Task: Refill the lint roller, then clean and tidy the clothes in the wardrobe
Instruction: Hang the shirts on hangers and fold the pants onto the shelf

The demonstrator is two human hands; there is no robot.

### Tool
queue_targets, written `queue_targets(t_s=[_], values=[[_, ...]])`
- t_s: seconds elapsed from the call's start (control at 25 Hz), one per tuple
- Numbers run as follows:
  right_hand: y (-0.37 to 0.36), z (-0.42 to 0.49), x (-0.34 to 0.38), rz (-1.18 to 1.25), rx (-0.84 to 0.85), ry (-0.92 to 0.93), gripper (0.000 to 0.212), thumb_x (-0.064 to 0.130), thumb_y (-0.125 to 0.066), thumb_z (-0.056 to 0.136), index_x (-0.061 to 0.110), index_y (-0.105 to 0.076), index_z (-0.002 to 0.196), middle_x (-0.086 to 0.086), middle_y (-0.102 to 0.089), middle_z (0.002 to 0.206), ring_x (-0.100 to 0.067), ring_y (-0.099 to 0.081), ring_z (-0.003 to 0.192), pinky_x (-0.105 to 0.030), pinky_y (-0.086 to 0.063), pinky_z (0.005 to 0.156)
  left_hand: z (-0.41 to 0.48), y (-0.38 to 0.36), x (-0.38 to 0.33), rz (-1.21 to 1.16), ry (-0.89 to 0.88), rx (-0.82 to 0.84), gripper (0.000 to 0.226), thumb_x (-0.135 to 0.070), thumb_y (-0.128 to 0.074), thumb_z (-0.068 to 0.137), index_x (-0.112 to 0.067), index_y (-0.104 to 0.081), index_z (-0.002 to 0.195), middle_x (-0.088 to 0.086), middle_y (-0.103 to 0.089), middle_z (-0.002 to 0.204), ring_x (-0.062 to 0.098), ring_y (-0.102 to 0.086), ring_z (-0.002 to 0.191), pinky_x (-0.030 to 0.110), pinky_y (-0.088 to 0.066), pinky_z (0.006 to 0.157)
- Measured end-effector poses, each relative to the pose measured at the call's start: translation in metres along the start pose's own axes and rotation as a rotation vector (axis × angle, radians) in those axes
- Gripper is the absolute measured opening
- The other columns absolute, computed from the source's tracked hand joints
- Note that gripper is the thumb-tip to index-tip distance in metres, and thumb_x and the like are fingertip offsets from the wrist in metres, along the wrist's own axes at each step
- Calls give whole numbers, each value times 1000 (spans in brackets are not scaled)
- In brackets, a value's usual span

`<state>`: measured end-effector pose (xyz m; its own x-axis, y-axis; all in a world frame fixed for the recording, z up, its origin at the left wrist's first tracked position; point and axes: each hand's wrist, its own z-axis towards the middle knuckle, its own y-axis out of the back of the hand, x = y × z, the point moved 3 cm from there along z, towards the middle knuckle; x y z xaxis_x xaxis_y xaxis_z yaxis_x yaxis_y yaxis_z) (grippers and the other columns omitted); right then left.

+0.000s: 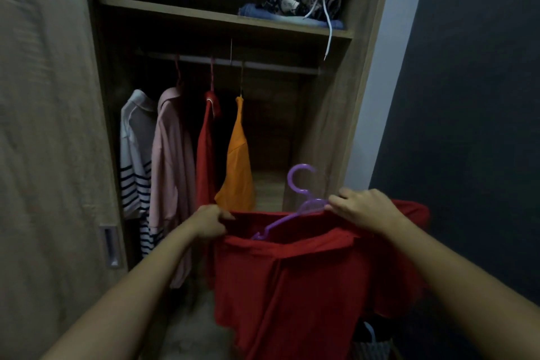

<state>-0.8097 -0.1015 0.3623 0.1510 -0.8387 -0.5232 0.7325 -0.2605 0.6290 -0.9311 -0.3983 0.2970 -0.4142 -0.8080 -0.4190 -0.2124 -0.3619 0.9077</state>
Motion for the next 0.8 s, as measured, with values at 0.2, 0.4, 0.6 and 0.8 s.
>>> queue_targets(t_s=[0.2, 0.4, 0.6, 0.8], values=[[-11, 21, 28, 433, 150, -517, 34, 49, -37, 94, 24, -57, 82, -2, -68, 81, -28, -64, 80, -35, -47, 63, -37, -8, -83, 159, -498, -484, 38, -37, -49, 87, -21, -48, 122, 6, -59, 114, 29, -60, 102, 39, -51, 78], [7, 15, 22, 622, 43, -447, 30, 44, -43, 93, 30, -45, 67, 10, -52, 61, -10, -52, 62, -27, -31, 56, -34, 32, -30, 112, -324, -640, 62, -74, -34, 79, -27, -52, 116, -4, -61, 112, 19, -56, 106, 38, -43, 82], [4, 13, 2, 707, 105, -476, 47, 55, -28, 90, 25, -55, 113, 6, -65, 90, -7, -54, 78, -27, -37, 69, -30, 45, -11, -26, -368, -632, 51, -78, -35, 74, -27, -43, 69, -8, -43, 51, 25, -61, 65, 34, -37, 55], [-31, -10, -12, 779, 311, -520, 20, 30, -41, 98, 31, -61, 96, 2, -69, 94, -14, -64, 90, -31, -47, 78, -25, 44, 9, -29, -231, -629, 56, -76, -35, 72, -21, -50, 70, -4, -48, 52, 22, -58, 63, 33, -38, 56]])
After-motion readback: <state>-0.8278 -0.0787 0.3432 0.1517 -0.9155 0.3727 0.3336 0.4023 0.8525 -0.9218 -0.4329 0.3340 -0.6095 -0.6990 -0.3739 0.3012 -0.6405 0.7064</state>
